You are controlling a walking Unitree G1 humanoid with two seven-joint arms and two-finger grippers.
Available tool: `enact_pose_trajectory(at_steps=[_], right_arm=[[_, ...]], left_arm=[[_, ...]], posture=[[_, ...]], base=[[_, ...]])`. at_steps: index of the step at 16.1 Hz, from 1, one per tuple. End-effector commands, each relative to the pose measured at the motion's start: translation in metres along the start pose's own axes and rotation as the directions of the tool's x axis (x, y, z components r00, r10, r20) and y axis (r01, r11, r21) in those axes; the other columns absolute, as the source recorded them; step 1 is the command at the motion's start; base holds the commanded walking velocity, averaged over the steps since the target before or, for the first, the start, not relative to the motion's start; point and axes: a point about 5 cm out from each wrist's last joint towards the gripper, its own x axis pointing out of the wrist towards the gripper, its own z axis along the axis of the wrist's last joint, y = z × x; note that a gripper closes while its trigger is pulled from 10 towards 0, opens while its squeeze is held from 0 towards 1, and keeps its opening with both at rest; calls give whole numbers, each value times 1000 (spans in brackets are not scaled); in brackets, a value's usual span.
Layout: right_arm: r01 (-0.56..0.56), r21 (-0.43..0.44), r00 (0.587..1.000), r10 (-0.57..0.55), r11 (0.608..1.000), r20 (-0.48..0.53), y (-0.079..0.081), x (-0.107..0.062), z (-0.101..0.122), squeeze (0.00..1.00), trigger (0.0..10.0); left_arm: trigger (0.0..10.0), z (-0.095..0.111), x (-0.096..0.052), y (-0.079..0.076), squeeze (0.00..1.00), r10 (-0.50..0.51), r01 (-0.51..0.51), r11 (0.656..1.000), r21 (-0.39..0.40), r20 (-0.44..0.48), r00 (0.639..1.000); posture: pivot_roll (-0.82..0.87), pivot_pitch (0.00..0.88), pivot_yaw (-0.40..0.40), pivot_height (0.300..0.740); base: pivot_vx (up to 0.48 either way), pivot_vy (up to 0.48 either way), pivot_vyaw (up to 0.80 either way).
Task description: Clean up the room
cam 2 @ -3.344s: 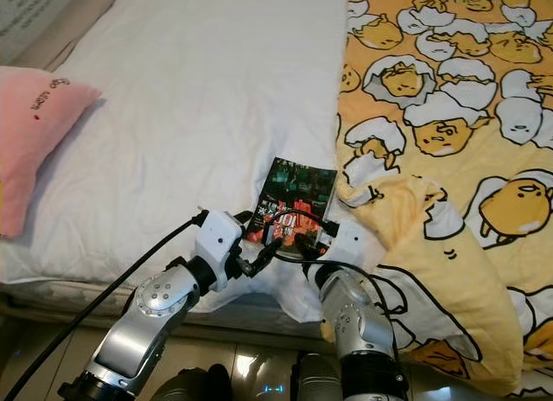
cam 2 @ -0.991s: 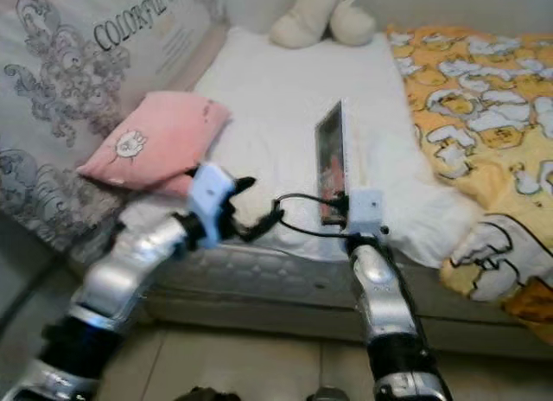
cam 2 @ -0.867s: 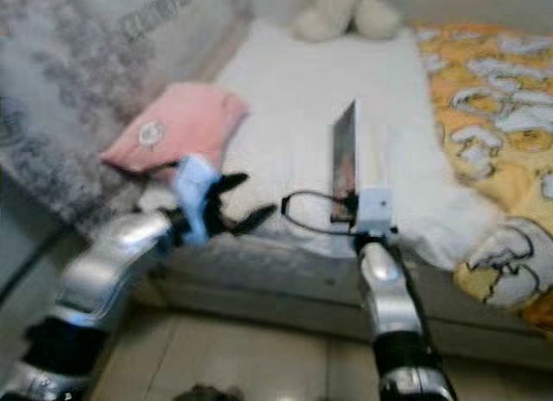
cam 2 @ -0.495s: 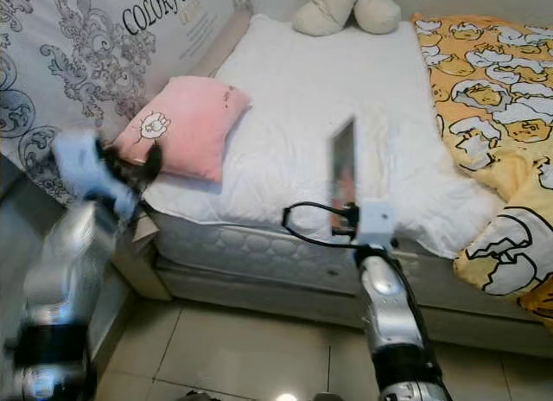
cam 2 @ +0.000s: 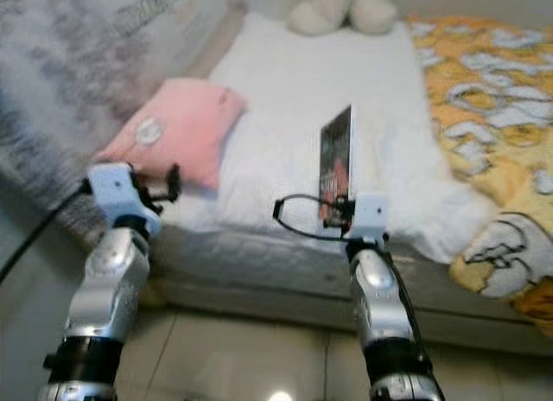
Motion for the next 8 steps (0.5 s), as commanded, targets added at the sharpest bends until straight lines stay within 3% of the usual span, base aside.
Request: enact_pose_trajectory(at_steps=[1,6,8], right_arm=[[-1,1,996,1,1000,88,-1,4,18,0,0],[-15,4,997,14,1000,78,1,3,15,0,0],[-20,-1,997,20,1000,75,-1,4,15,0,0]], left_arm=[[10000,-3,2,6,0,53,-54,997,-47,-20,998],[10000,-4,4,13,0,85,-85,995,-47,-6,996],[10000,-4,5,17,0,114,-114,990,-82,-8,993]], posture=[[-133,0,56,740],[-126,0,50,740],[-121,0,45,740]], base=[[480,0,0],[480,0,0],[454,0,0]])
